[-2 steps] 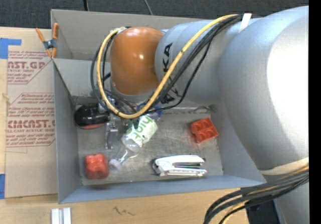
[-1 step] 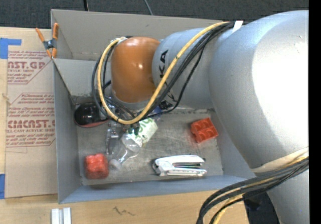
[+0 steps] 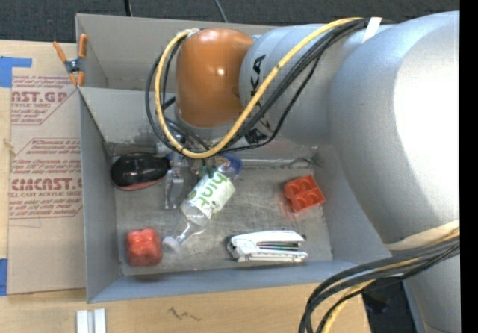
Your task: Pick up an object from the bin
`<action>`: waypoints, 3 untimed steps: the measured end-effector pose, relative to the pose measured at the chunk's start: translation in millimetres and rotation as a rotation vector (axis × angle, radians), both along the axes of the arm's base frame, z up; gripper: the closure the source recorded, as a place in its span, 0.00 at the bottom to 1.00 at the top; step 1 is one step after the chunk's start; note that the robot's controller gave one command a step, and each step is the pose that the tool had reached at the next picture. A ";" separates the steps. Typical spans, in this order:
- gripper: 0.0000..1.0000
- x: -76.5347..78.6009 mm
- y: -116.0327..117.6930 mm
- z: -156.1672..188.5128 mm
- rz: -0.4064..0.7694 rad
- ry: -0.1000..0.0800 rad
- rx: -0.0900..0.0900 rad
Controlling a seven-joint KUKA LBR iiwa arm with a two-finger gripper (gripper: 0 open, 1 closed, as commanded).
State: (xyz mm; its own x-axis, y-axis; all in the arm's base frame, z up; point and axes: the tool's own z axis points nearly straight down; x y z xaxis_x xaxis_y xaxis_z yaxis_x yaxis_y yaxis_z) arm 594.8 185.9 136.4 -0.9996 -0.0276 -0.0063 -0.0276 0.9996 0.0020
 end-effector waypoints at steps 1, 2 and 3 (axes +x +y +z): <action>0.00 -0.6 25.7 -60.6 0.050 -0.001 0.001; 1.00 -7.3 20.5 -57.0 -0.063 -0.007 0.002; 1.00 -7.3 20.5 -57.0 -0.064 -0.007 0.002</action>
Offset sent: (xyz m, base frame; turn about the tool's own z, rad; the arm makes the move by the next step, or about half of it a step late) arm -0.0134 0.0199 -0.0664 0.0633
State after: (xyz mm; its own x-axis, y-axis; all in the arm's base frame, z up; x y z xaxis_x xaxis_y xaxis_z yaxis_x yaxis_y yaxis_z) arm 587.5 206.5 79.5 -0.9993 0.0362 -0.0135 0.0361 0.9993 0.0042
